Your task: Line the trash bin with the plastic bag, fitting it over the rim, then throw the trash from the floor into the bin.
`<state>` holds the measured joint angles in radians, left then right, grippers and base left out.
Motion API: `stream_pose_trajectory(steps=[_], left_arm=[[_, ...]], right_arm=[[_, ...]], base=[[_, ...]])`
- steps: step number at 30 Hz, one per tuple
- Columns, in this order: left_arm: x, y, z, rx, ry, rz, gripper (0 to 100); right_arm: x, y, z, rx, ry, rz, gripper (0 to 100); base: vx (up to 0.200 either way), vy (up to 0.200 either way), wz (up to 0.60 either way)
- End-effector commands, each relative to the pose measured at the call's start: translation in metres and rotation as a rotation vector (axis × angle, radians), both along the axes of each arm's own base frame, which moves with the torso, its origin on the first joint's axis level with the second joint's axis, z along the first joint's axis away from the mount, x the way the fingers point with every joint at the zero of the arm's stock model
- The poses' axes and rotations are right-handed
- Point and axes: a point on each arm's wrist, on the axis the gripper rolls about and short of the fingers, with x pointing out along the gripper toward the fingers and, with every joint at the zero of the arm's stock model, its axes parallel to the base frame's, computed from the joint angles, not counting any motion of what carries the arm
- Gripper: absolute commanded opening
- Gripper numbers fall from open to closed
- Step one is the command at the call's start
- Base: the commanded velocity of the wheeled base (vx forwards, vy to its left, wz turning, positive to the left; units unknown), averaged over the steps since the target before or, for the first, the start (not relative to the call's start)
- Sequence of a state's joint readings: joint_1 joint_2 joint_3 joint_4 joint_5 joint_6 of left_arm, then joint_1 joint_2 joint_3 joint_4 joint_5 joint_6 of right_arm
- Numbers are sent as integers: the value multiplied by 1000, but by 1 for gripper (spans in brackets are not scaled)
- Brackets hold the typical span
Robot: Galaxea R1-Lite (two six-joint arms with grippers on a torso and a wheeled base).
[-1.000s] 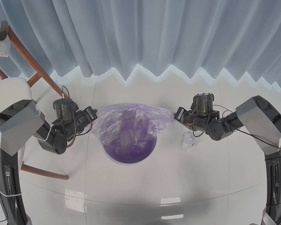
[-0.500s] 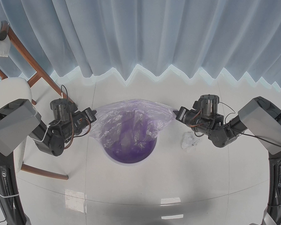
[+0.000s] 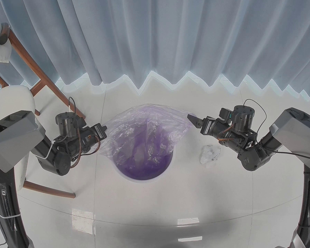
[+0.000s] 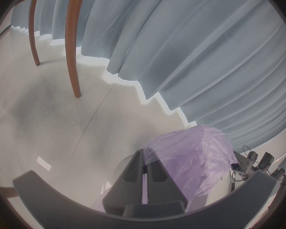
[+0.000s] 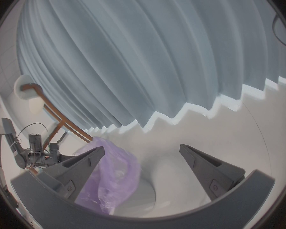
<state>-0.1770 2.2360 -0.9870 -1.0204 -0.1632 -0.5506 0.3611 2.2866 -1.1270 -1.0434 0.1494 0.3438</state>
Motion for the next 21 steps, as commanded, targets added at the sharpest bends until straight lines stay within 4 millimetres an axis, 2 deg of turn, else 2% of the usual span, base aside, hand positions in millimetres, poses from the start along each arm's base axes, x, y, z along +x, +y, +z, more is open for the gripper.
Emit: stream_pose_trajectory(steps=[1, 6, 12, 15, 21], left_arm=[[-4, -4, 2, -1, -4, -11, 0], [-3, -4, 6, 1, -42, -13, 0], [-3, -5, 6, 0, -48, -13, 0], [-3, -5, 7, 2, -50, -13, 0], [-4, -7, 7, 1, -53, -18, 0]], right_arm=[[-5, -2, 15, -19, -111, 17, 100], [-10, 4, 27, 4, -238, 126, 100], [-19, 5, 10, -65, -242, 203, 100], [-30, 9, 1, -75, -252, 322, 100], [-19, 12, -10, -141, -309, 363, 100]], base=[[0, 0, 0], [0, 0, 0], [0, 0, 0], [0, 0, 0], [0, 0, 0]])
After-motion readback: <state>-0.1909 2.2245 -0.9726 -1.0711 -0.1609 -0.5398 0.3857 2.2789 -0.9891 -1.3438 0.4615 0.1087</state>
